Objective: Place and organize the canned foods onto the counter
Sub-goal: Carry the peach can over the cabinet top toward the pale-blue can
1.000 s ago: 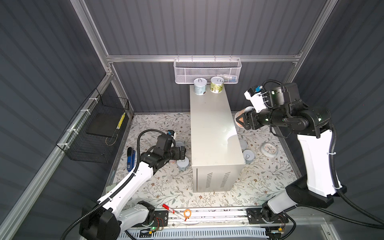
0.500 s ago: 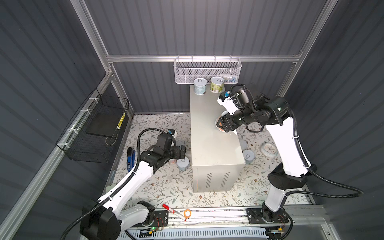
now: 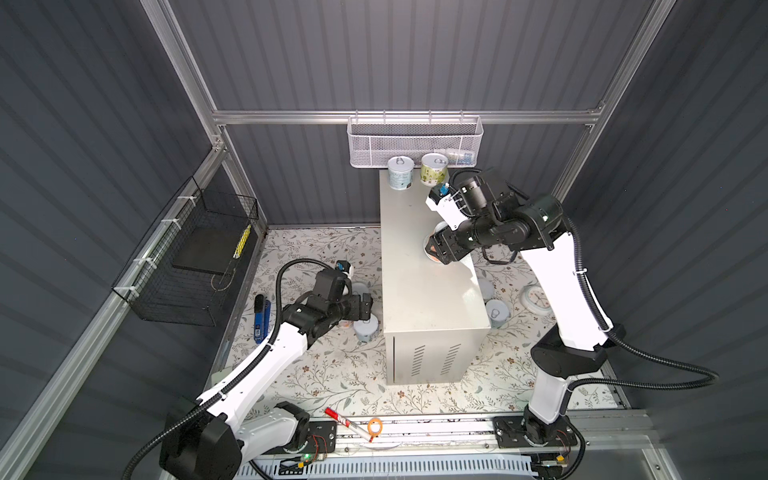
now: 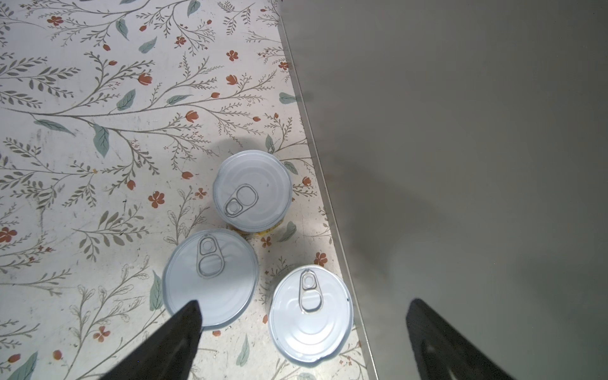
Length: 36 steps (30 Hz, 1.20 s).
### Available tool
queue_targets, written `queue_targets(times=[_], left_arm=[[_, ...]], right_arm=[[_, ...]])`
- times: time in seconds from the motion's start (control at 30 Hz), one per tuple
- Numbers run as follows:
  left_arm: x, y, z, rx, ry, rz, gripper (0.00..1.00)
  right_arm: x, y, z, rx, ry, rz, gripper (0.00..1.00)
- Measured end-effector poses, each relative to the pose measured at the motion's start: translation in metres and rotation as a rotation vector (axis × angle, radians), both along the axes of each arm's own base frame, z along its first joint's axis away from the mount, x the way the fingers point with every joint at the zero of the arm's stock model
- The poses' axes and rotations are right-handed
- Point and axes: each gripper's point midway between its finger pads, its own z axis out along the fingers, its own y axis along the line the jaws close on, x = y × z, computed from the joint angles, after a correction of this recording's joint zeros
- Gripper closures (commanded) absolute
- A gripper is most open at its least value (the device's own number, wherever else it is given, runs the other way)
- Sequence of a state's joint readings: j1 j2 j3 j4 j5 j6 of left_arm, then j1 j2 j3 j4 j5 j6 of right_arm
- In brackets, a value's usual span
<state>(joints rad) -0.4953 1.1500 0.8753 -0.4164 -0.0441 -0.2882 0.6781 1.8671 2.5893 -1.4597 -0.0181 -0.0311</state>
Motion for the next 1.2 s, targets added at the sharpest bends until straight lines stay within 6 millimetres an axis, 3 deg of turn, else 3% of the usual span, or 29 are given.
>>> queue_targets(times=[0.3,0.63,0.8,0.9,1.03,1.2], left_arm=[[0.002,0.001,-0.001,-0.003,-0.005,0.006,0.01],[0.003,0.003,-0.001,-0.005,-0.005,0.011,0.01],[0.004,0.005,-0.001,-0.004,-0.005,0.017,0.01],[0.005,0.007,0.0,-0.002,-0.006,0.025,0.01],[0.011,0.015,0.005,-0.006,-0.016,0.054,0.01],[0.021,0.021,0.022,-0.024,-0.053,0.082,0.02]], right_arm=[[0.005,0.009,0.002,0.024,-0.011,0.011,0.14],[0.005,0.01,0.04,0.119,-0.117,0.011,0.16],[-0.014,-0.004,0.073,0.218,-0.193,-0.007,0.21],[-0.033,-0.015,0.083,0.272,-0.226,-0.02,0.23],[-0.053,-0.028,0.073,0.329,-0.239,-0.044,0.27],[-0.057,-0.033,0.036,0.38,-0.205,-0.104,0.29]])
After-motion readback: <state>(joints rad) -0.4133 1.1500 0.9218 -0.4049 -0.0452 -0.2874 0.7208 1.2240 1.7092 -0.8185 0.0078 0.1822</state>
